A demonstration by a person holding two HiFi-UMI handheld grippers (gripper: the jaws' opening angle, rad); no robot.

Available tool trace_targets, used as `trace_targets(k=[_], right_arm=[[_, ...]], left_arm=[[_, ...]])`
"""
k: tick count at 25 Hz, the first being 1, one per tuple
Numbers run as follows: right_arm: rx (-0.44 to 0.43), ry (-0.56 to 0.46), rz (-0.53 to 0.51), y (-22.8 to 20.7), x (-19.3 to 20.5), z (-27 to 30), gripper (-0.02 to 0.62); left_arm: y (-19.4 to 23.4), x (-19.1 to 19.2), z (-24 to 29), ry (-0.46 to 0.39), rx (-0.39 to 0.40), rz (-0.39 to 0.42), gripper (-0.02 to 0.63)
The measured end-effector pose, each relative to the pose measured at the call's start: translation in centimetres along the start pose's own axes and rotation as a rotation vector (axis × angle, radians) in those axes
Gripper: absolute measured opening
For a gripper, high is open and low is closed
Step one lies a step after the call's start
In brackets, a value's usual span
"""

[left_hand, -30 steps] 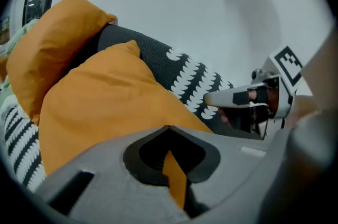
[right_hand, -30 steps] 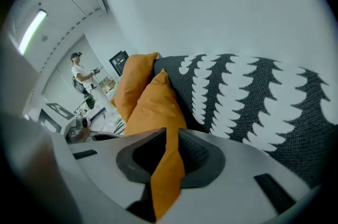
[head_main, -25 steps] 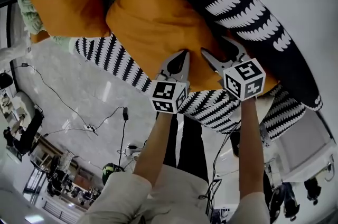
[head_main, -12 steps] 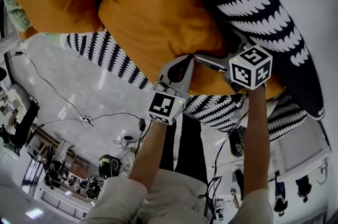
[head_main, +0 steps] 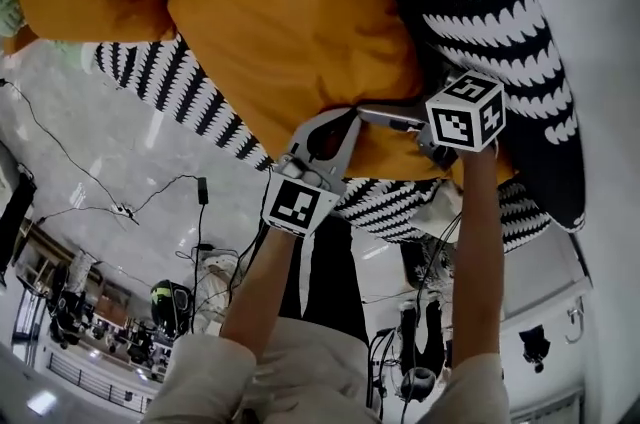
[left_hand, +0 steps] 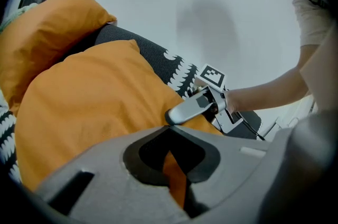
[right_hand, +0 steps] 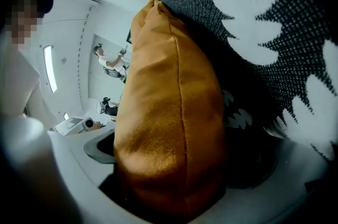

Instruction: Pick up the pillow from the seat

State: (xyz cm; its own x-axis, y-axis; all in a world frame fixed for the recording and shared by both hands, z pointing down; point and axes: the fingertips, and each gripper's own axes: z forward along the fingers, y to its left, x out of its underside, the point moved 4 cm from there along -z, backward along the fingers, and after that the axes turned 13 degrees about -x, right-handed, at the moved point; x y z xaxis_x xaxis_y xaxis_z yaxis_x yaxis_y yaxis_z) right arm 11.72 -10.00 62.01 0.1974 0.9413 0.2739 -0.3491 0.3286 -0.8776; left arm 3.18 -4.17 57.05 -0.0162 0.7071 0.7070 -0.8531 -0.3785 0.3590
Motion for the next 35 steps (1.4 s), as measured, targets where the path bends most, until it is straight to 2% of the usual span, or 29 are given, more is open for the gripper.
trace_targets(k=[4,8,19,23,26,30,35], right_arm=[[-0.032,0.072,0.045,-0.6,0.7,0.9,0.541],[-0.040,0.127,0.071,-0.8,0.8,1.6,0.541],[-0.040,0.193,0.132,-0.8,0.9,3.1,0.541],[-0.004,0.214,0.140,-1.2,0.6,3.2,0.540],[0.026,0.200,0.138,-1.0,1.6,2.6,0.540],[0.067,0.126,0.121,-0.1,4.4,0.1,0.535],[0.125,0.073,0.122,2.8,4.5,1.6,0.495]], left_arm=[[0.2,1.0,0.1,0.012,0.009,0.002,0.006],[0.6,1.3,0.2,-0.019,0.013,-0.010,0.005],[1.6,1.8,-0.5,0.000,-0.001,-0.063,0.005],[1.9,1.7,-0.9,0.004,0.007,-0.081,0.006],[1.2,2.5,-1.2,0.018,0.030,-0.088,0.006],[-1.7,4.1,-1.3,0.068,0.044,-0.091,0.006],[-0.2,3.7,-3.7,0.136,0.033,-0.114,0.006]])
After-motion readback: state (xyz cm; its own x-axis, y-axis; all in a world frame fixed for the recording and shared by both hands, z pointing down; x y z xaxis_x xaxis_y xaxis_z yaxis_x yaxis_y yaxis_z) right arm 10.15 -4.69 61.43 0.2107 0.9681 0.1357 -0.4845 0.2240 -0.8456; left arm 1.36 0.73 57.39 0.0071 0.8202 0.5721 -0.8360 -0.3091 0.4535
